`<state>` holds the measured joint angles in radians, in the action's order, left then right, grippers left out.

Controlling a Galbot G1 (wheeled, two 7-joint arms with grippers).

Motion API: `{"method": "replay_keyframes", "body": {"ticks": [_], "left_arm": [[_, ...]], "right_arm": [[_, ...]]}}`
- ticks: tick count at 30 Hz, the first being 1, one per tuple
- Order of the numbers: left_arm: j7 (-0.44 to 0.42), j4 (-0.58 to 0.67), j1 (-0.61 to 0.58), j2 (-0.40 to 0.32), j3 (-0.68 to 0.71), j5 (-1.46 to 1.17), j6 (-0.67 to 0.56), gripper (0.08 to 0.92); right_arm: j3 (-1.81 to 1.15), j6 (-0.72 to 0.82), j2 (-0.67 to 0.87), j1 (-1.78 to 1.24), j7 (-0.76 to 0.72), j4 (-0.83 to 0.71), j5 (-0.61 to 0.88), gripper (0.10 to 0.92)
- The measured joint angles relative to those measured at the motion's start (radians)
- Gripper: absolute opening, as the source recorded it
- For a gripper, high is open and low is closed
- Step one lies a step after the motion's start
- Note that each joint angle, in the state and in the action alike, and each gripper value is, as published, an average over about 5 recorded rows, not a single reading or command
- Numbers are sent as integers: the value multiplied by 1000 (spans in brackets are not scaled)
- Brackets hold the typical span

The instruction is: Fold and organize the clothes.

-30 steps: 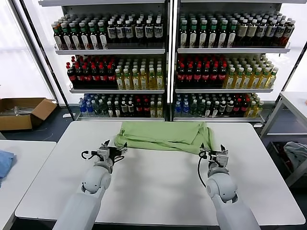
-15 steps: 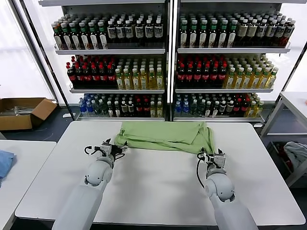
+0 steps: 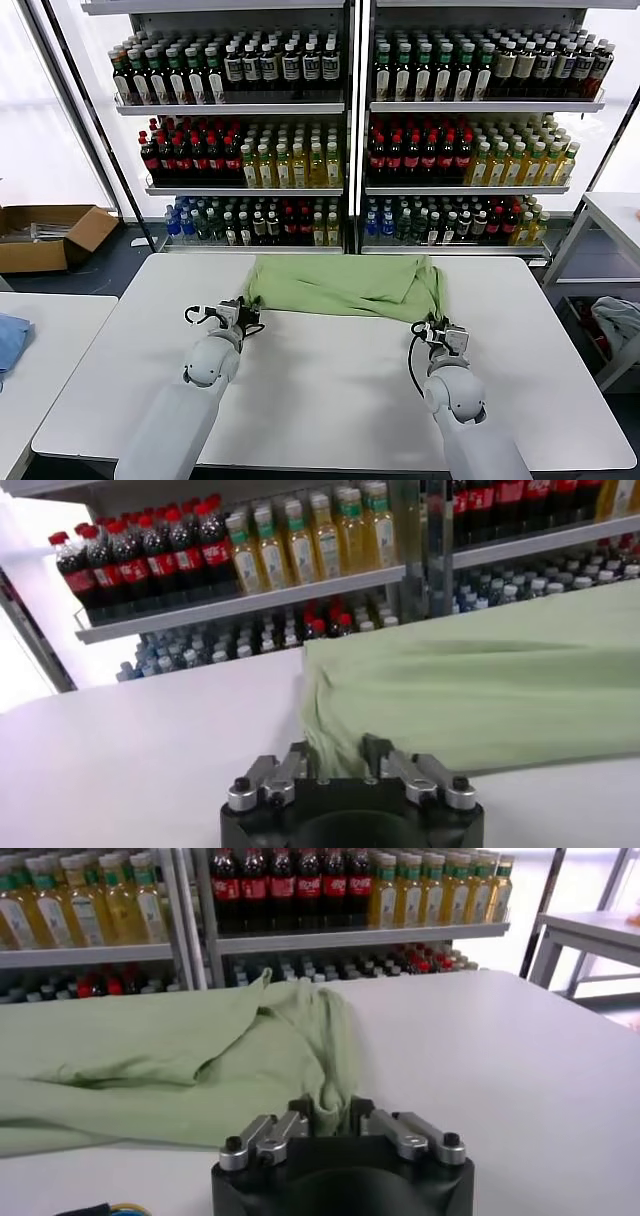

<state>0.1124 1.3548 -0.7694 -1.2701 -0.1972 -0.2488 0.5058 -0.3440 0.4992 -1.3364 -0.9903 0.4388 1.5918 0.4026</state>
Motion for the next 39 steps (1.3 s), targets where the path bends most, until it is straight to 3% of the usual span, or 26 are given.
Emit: {"method": "replay_keyframes", "body": {"ticks": [4, 7, 19, 34, 39], "left_arm": [[-2, 14, -12, 10, 0, -3, 3, 130], [-1, 37, -29, 20, -1, -6, 5, 90], [26, 261, -203, 63, -40, 14, 11, 86], [65, 711, -686, 137, -161, 51, -13, 86], [71, 786, -832, 134, -168, 84, -24, 87]], "right_arm": [[3, 5, 2, -14, 8, 21, 5, 136], [3, 10, 3, -29, 13, 45, 7, 136], [-17, 29, 30, -173, 39, 257, -5, 136], [-68, 43, 64, -523, 47, 557, -95, 136], [-86, 27, 67, -613, 41, 586, -121, 228]]}}
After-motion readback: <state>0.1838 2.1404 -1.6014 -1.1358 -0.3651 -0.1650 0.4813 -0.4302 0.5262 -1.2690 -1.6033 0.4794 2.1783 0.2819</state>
